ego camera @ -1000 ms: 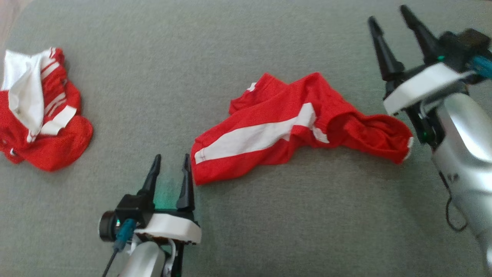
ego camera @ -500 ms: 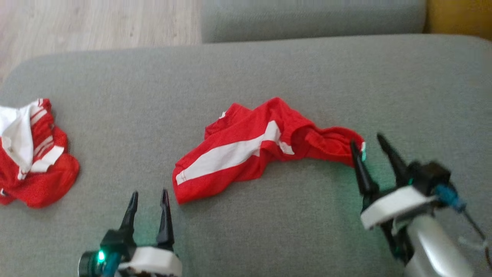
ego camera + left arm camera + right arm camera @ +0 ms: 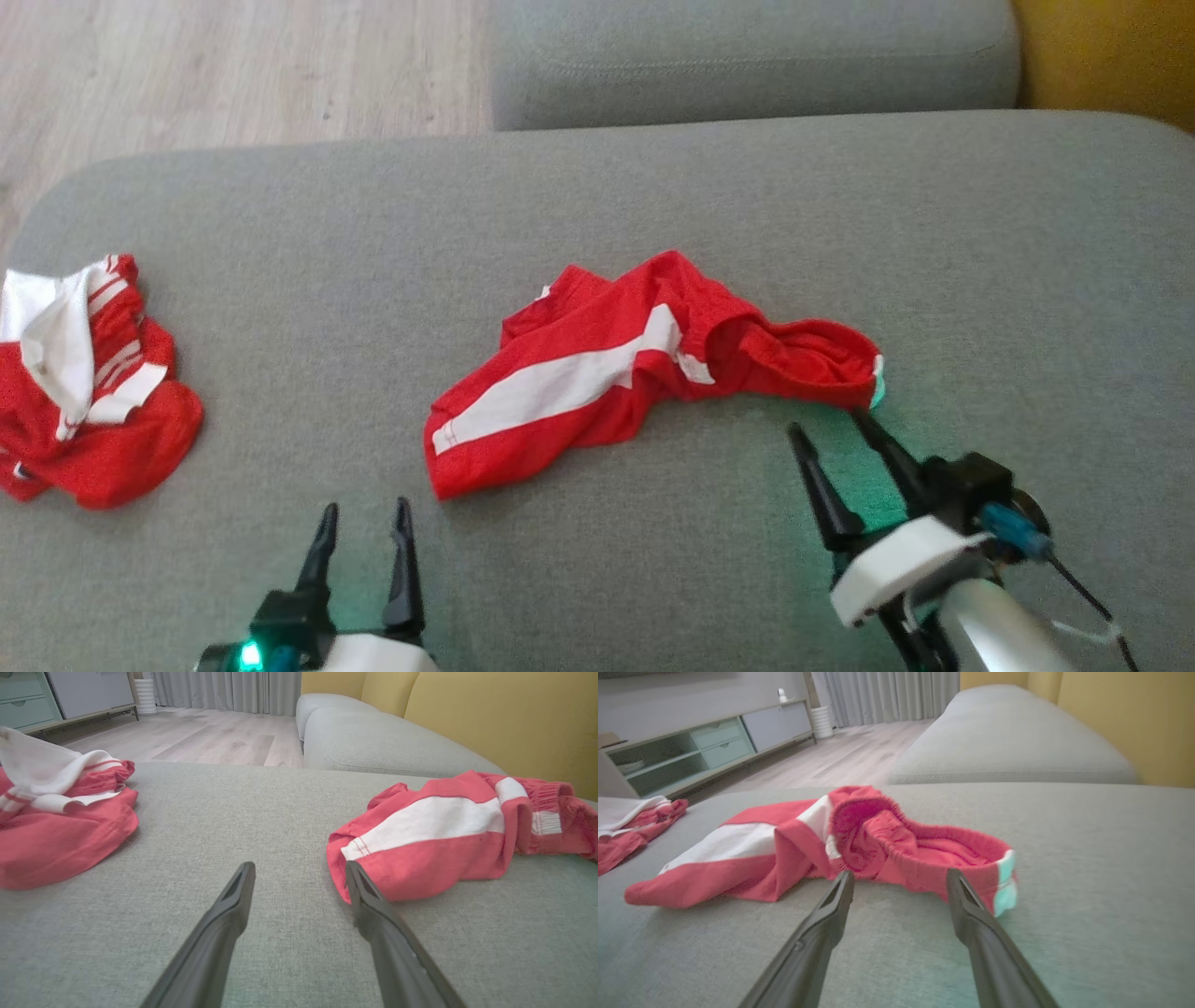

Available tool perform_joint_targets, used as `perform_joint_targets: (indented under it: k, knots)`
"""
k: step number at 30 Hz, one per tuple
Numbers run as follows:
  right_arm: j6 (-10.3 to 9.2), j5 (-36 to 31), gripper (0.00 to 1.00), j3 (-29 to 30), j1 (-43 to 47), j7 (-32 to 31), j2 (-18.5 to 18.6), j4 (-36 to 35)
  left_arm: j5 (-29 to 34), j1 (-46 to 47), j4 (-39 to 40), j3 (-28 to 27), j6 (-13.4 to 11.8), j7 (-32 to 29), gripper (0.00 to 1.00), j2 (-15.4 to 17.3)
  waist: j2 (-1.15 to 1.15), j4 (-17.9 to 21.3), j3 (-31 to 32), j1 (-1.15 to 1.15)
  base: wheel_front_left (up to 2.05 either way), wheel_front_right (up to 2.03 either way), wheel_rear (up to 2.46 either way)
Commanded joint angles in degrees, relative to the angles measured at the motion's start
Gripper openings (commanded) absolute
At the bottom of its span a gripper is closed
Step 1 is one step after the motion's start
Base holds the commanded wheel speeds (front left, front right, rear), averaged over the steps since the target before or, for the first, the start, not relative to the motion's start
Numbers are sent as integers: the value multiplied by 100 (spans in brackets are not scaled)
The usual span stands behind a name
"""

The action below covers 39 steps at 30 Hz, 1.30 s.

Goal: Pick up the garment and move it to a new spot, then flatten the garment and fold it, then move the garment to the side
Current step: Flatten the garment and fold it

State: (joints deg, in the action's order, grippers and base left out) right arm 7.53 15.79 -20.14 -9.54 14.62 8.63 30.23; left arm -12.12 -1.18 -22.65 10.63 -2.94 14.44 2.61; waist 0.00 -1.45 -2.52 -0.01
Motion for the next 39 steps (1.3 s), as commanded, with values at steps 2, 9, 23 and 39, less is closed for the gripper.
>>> perform_joint_targets:
  k: [2,9,23,39]
  knots:
    - [-4,77,100,-242,-402,38,-34,-52,-33,286,185,-86,17,56,100,27,0,-102,-117,1,0,0,0]
    - [-4,205,100,-645,-1031,38,-137,559,-186,416,202,122,8,56,100,27,0,-436,-361,1,0,0,0]
    - [-4,-2,100,-592,-1434,38,-216,951,-232,601,252,309,-11,56,100,27,0,-782,-716,1,0,0,0]
    - [-4,219,0,-590,-1451,38,-198,534,-228,683,294,323,-68,56,100,27,0,-725,-868,1,0,0,0]
